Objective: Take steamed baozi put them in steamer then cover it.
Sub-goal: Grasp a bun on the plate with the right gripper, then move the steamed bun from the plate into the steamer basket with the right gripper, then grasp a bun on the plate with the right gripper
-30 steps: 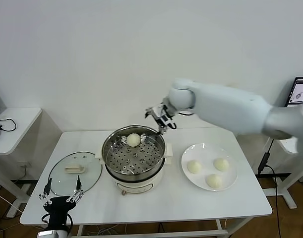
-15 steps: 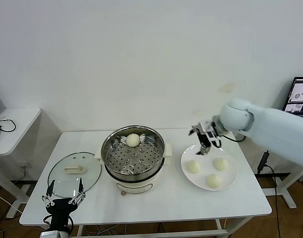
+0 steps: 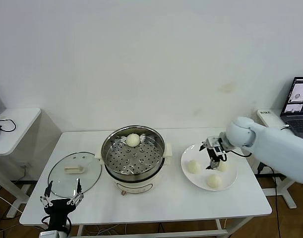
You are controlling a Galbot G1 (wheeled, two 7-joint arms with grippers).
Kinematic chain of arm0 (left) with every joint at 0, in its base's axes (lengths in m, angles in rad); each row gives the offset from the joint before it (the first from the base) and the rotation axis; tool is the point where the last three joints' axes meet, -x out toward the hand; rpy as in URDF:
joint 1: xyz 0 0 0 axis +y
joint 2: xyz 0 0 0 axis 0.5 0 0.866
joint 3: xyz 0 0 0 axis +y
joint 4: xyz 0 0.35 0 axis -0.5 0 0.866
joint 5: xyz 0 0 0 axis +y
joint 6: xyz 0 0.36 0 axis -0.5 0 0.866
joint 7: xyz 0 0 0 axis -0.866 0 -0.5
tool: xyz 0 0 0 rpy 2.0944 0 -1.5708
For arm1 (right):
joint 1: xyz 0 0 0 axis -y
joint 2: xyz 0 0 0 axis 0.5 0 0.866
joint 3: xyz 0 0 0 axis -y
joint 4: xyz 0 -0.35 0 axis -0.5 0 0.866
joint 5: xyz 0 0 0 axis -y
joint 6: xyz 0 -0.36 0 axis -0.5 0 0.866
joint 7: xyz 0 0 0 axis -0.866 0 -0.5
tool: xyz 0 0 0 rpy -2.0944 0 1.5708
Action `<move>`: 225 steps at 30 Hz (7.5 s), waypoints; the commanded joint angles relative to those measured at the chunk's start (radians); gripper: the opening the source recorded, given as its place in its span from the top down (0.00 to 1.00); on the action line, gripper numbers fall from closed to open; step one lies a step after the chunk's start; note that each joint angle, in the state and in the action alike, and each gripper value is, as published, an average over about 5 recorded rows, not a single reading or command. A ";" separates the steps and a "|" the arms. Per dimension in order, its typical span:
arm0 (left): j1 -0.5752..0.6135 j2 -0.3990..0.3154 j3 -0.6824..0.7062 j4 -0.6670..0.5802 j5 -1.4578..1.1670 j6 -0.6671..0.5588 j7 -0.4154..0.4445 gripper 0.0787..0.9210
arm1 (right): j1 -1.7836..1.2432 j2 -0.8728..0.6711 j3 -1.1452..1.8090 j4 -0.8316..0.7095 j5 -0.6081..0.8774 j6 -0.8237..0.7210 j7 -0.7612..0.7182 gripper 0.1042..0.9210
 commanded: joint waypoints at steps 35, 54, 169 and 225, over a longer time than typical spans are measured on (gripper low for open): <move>-0.002 -0.005 -0.005 0.016 -0.001 -0.003 -0.001 0.12 | -0.138 0.254 0.106 -0.343 -0.128 0.008 -0.012 0.35; 0.004 0.009 0.003 -0.022 -0.001 -0.001 -0.001 0.12 | 0.325 0.113 -0.127 -0.016 0.212 -0.114 -0.033 0.38; 0.034 0.026 -0.003 -0.034 0.004 0.006 0.001 0.12 | -0.058 -0.276 0.021 0.251 -0.062 -0.045 -0.128 0.12; 0.015 0.016 -0.010 0.000 -0.001 0.007 0.000 0.12 | -0.191 -0.037 0.146 -0.053 -0.084 -0.073 -0.131 0.40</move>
